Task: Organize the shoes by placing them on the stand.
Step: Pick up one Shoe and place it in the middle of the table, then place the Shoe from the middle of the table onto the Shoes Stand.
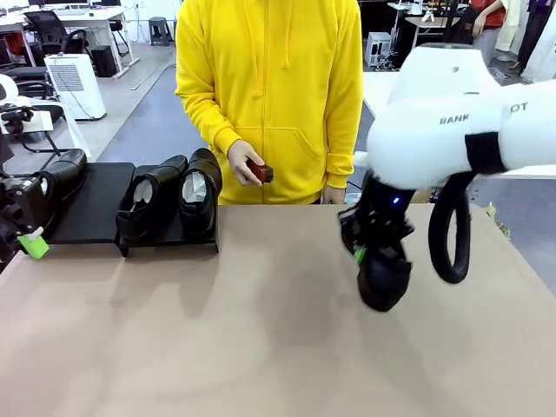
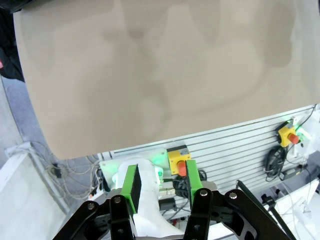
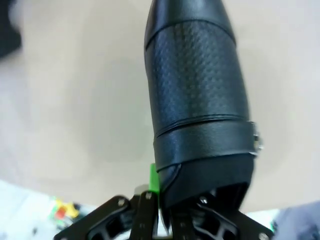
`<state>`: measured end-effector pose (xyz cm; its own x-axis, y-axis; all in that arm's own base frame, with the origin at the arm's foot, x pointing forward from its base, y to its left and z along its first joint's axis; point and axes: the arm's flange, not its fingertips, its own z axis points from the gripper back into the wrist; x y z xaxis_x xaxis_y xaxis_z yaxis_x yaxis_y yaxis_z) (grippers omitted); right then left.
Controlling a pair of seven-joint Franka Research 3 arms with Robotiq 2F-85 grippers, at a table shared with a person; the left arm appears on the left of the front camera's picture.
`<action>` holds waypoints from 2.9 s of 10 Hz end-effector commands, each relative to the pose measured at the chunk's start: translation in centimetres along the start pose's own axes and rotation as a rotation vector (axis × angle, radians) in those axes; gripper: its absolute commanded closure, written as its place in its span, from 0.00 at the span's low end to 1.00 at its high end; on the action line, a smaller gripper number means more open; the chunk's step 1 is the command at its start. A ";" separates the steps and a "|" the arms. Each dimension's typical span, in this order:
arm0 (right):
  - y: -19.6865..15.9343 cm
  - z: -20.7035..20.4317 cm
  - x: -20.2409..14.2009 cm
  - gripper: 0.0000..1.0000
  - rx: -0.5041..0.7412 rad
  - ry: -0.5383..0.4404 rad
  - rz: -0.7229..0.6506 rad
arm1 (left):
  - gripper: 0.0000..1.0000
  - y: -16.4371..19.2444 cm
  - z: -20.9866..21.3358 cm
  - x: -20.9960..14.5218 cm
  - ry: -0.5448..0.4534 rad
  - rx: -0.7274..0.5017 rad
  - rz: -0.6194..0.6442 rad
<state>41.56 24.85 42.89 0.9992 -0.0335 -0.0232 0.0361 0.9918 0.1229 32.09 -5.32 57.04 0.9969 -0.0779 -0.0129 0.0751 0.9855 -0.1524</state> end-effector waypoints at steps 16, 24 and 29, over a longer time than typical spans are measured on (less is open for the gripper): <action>11.6 -4.6 -4.7 0.00 0.087 0.344 0.193 | 0.50 0.1 0.0 0.0 -0.003 -0.013 -0.008; 12.5 -4.8 -4.3 0.00 0.067 0.321 0.181 | 0.50 0.1 0.0 0.0 -0.003 -0.013 -0.008; 12.5 -4.8 -4.3 0.00 0.067 0.321 0.181 | 0.50 0.1 0.0 0.0 -0.003 -0.013 -0.008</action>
<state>37.69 37.70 39.67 0.9304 0.1905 -0.3132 -0.1277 0.9693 0.2103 32.09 -5.29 57.05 0.9969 -0.0777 -0.0124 0.0749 0.9855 -0.1522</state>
